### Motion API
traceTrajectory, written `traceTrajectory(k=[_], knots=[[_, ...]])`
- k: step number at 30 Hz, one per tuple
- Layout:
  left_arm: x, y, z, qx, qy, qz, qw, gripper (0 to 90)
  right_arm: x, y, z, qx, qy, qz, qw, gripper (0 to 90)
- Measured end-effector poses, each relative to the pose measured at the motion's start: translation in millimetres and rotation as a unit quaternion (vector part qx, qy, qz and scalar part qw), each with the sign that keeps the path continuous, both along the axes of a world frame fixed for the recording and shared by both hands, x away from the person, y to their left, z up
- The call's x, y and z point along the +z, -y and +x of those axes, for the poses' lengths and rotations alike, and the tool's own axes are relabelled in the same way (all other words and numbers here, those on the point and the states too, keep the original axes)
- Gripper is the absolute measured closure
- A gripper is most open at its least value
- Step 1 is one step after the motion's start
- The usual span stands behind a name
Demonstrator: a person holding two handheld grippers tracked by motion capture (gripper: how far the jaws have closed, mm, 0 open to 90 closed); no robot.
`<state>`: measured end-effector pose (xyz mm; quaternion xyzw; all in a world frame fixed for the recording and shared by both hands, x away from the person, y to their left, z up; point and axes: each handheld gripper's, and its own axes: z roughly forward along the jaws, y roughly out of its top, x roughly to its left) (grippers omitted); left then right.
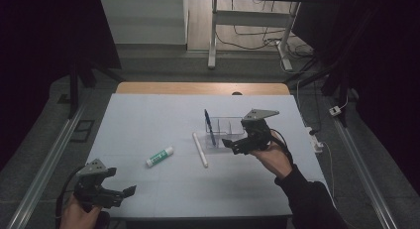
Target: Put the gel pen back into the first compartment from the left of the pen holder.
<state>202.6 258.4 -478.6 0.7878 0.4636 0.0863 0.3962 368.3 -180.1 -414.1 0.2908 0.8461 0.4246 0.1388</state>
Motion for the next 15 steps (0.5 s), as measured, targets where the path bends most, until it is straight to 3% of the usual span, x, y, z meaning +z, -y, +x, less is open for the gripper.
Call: traceTrajectory(k=[6,15], knots=[[0.0,0.0,0.0,-0.001,0.000,0.000,1.0000,0.0,-7.3,19.1,-15.0,-0.009,-0.004,-0.011,0.9999,0.0],[0.0,0.0,0.1,-0.002,0.000,-0.001,1.0000,0.0,-13.5,52.8,-35.4,-0.036,-0.012,0.007,0.9993,0.0]])
